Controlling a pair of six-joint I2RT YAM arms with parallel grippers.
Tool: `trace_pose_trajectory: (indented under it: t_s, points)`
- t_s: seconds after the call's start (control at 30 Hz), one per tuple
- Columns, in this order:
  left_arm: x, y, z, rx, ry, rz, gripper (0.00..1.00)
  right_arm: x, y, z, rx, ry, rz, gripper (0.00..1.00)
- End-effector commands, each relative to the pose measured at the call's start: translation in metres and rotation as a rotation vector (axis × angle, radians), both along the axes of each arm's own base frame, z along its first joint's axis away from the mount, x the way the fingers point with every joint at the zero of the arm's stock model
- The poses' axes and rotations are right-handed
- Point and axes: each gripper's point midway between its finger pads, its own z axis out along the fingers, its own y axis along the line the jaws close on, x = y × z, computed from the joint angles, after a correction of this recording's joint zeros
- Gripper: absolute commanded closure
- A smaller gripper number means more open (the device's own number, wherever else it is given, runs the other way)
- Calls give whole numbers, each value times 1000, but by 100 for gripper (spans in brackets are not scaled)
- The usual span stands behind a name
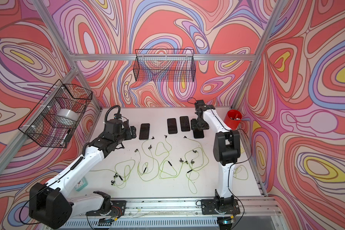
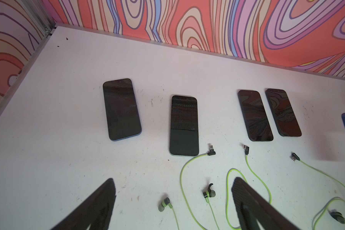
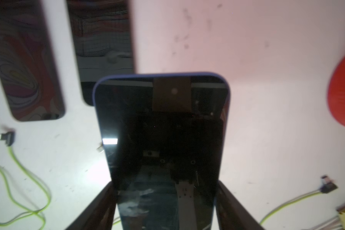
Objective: Plug wired earphones into phones
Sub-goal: Pick up the phone at the center of the board, then place the phone at the center of the board.
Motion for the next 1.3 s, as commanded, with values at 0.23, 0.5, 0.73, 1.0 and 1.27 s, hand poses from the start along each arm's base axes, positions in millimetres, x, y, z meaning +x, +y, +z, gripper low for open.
trace_pose_trajectory:
  t_s: [0.23, 0.5, 0.73, 1.0, 1.27]
  points:
    - [-6, 1, -7, -13, 4, 16, 8, -61, 126, -23, 59, 53, 22, 54]
    - [-9, 0, -13, -17, 19, 8, 8, -60, 139, -54, 66, 56, 3, 53]
    - [-8, 3, -16, -28, 4, 29, 8, -64, 133, -81, 15, 111, -4, 31]
    - [-4, 1, -16, -19, 10, 21, 9, -67, 136, -82, 37, 130, 3, 4]
    - [-3, 0, -15, -26, 3, 22, 9, -63, 57, 7, 57, 12, -169, 2]
